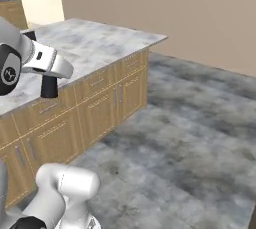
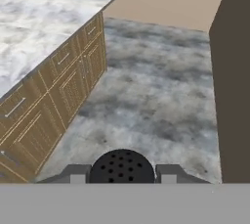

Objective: Move the mayonnaise and shaker from the cabinet to the dining counter.

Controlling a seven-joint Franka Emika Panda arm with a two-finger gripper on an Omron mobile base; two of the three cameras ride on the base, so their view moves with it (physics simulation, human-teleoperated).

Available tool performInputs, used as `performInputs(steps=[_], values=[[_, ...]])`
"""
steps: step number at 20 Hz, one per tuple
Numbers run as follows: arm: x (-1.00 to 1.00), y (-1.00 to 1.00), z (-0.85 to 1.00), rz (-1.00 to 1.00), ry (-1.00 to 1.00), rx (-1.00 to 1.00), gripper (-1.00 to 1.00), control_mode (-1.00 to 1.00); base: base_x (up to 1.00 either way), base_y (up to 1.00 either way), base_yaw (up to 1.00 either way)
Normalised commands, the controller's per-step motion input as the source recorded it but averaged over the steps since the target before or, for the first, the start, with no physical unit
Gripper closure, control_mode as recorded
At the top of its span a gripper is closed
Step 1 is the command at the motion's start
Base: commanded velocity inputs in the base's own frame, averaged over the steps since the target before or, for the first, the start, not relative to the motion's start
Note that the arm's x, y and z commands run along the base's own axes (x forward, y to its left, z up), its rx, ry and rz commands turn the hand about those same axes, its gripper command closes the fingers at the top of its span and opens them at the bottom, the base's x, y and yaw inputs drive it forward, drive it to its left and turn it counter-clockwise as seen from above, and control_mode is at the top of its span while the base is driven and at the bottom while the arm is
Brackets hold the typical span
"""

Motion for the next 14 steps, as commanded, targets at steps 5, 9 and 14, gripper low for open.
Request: performInputs(steps=[5, 9, 14], values=[[0.0, 0.0, 0.0, 0.0, 0.0, 0.0, 1.0, 1.0, 0.87, -0.54, 0.54], [0.0, 0.0, 0.0, 0.0, 0.0, 0.0, 1.0, 1.0, 0.87, -0.6, 0.51], [0.0, 0.0, 0.0, 0.0, 0.0, 0.0, 1.0, 1.0, 0.95, -0.55, 0.49]])
